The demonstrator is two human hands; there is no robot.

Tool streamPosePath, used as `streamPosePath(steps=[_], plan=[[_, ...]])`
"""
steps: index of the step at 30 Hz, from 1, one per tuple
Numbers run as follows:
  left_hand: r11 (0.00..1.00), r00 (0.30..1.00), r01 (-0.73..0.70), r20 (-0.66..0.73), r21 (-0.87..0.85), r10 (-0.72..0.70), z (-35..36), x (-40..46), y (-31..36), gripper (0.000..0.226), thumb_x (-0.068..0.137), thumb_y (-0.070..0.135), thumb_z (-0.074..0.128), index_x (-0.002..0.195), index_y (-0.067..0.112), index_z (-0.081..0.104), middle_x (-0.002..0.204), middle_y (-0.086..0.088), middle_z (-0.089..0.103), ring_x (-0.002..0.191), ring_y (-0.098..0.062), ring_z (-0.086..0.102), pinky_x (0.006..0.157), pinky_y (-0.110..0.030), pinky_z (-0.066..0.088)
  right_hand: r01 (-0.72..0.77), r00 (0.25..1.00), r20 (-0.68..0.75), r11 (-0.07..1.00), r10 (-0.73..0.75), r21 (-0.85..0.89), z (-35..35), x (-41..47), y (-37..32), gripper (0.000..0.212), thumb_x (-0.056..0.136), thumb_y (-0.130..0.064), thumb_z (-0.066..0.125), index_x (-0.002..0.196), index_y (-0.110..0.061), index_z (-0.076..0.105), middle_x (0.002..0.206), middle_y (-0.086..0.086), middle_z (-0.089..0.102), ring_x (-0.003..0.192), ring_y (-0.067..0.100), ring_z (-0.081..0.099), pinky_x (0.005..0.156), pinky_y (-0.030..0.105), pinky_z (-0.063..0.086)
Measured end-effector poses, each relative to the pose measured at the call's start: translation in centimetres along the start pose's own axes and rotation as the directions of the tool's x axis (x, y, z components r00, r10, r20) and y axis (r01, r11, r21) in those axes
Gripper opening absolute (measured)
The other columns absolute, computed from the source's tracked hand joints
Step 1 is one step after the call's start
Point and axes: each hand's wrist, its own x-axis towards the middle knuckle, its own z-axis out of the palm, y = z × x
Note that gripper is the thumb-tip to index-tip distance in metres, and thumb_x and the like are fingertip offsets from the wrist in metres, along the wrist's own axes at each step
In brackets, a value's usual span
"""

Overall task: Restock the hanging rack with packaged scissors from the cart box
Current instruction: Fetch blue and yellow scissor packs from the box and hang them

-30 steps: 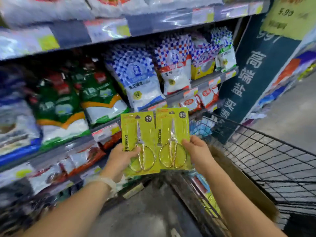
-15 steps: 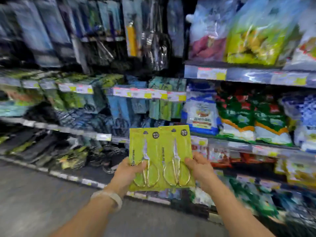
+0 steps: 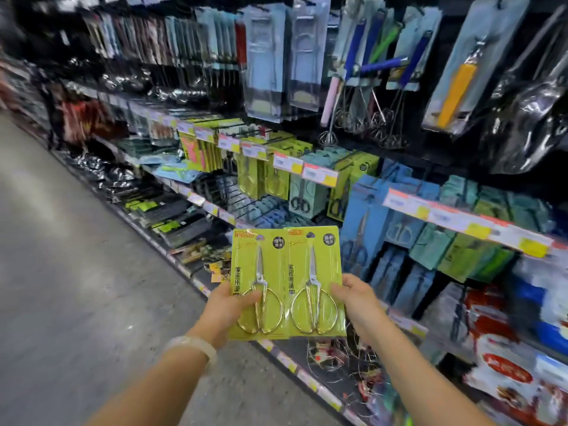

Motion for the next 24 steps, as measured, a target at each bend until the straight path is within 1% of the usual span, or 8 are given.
streamPosePath(steps=[4, 8, 11, 15, 17, 20, 22, 24], plan=[[1.000, 1.000, -0.006, -0.029, 0.004, 0.006, -3.8, 6.1, 3.5, 0.037, 0.081, 0.007, 0.072, 0.116, 0.009, 0.060, 0.108, -0.008, 0.071, 0.101, -0.027, 0.067, 0.099, -0.049, 0.048, -0.022, 1.000, 0.009, 1.000, 0.022, 0.022, 4.7, 6.1, -2.7, 0.009, 0.093, -0.008, 0.053, 0.096, -0.012, 0.060, 0.095, 0.003, 0.066, 0.077, 0.011, 0.059, 0.063, 0.020, 0.044], [1.000, 0.998, -0.024, -0.054, -0.018, 0.023, -6.4, 11.2, 6.5, 0.030, 0.083, 0.002, 0.069, 0.112, 0.005, 0.060, 0.104, -0.011, 0.071, 0.095, -0.027, 0.067, 0.088, -0.040, 0.052, -0.011, 1.000, 0.008, 1.000, 0.011, -0.005, 8.2, 11.1, -5.4, 0.009, 0.092, -0.006, 0.052, 0.093, -0.011, 0.060, 0.090, 0.004, 0.064, 0.072, 0.012, 0.057, 0.059, 0.019, 0.045], [0.999, 0.998, -0.024, -0.055, -0.023, 0.023, -8.1, 14.7, 7.6, 0.033, 0.082, 0.003, 0.070, 0.113, 0.003, 0.061, 0.106, -0.012, 0.071, 0.095, -0.027, 0.068, 0.086, -0.039, 0.053, -0.015, 1.000, 0.017, 1.000, 0.016, -0.028, 10.4, 14.2, -6.7, 0.008, 0.093, -0.006, 0.051, 0.093, -0.010, 0.059, 0.087, 0.003, 0.063, 0.070, 0.011, 0.057, 0.054, 0.017, 0.046], [1.000, 1.000, -0.005, -0.022, -0.005, 0.004, -9.9, 19.8, 9.1, 0.030, 0.082, 0.004, 0.070, 0.110, 0.006, 0.060, 0.104, -0.009, 0.071, 0.094, -0.026, 0.068, 0.088, -0.044, 0.053, -0.051, 0.998, -0.033, 0.998, 0.050, -0.033, 13.2, 18.6, -7.3, 0.008, 0.091, -0.008, 0.053, 0.090, -0.012, 0.060, 0.094, 0.010, 0.067, 0.076, 0.017, 0.059, 0.067, 0.029, 0.048], [0.999, 1.000, 0.002, 0.018, 0.035, -0.003, -10.9, 22.6, 9.9, 0.031, 0.081, 0.007, 0.072, 0.110, 0.008, 0.060, 0.104, -0.008, 0.071, 0.096, -0.026, 0.067, 0.093, -0.048, 0.051, -0.067, 0.995, -0.075, 0.997, 0.064, -0.031, 14.7, 20.7, -7.4, 0.008, 0.092, -0.008, 0.052, 0.092, -0.011, 0.059, 0.090, 0.006, 0.065, 0.073, 0.016, 0.057, 0.061, 0.025, 0.046], [0.994, 0.996, 0.013, 0.083, 0.107, -0.022, -12.6, 27.1, 11.2, 0.035, 0.080, 0.011, 0.075, 0.112, 0.009, 0.060, 0.106, -0.006, 0.072, 0.098, -0.025, 0.068, 0.095, -0.046, 0.050, -0.099, 0.979, -0.176, 0.995, 0.101, 0.019, 17.1, 24.0, -7.7, 0.007, 0.090, -0.006, 0.053, 0.094, -0.006, 0.059, 0.078, 0.004, 0.061, 0.063, 0.014, 0.054, 0.049, 0.017, 0.046], [0.989, 0.991, 0.007, 0.127, 0.150, -0.026, -14.0, 30.2, 12.0, 0.035, 0.077, 0.014, 0.077, 0.109, 0.011, 0.064, 0.103, -0.006, 0.073, 0.097, -0.025, 0.069, 0.095, -0.047, 0.051, -0.129, 0.961, -0.240, 0.990, 0.138, 0.057, 18.8, 26.5, -7.9, 0.014, 0.090, -0.007, 0.053, 0.100, 0.001, 0.058, 0.082, 0.008, 0.061, 0.071, 0.021, 0.056, 0.062, 0.024, 0.048], [0.981, 0.986, -0.007, 0.163, 0.195, -0.026, -15.3, 33.0, 13.0, 0.035, 0.074, 0.018, 0.079, 0.107, 0.014, 0.067, 0.101, -0.004, 0.074, 0.096, -0.024, 0.070, 0.094, -0.048, 0.052, -0.149, 0.944, -0.286, 0.986, 0.164, 0.072, 20.5, 28.9, -8.2, 0.019, 0.090, -0.011, 0.052, 0.106, -0.003, 0.059, 0.098, 0.013, 0.065, 0.089, 0.030, 0.062, 0.081, 0.042, 0.052]])
